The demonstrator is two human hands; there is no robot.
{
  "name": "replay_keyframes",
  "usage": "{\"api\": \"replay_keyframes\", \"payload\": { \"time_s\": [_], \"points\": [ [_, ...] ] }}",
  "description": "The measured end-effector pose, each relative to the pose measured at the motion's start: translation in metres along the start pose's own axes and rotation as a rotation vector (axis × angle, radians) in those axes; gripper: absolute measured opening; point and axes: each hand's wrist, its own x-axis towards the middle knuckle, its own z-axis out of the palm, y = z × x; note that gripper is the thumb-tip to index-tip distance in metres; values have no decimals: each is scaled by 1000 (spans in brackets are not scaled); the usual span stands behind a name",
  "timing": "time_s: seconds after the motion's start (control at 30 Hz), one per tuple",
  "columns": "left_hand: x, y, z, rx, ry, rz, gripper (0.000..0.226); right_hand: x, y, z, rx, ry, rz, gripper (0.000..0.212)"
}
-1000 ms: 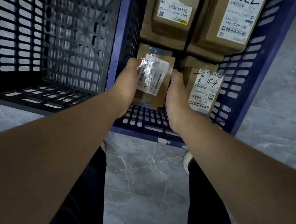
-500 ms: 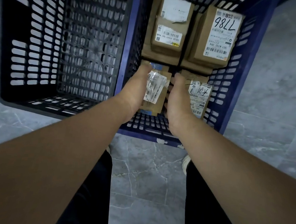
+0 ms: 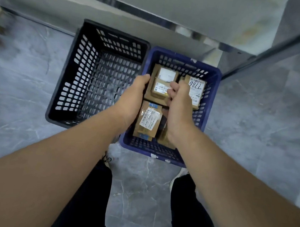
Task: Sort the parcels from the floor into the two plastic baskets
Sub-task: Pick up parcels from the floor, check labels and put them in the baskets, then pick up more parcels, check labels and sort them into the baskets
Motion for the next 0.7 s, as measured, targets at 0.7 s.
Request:
{"api": "replay_keyframes", "payload": {
  "time_s": [0.7],
  "points": [
    [-257, 230, -132, 5, 67, 552, 60, -308, -249, 89, 135, 3, -544, 62]
  ]
}}
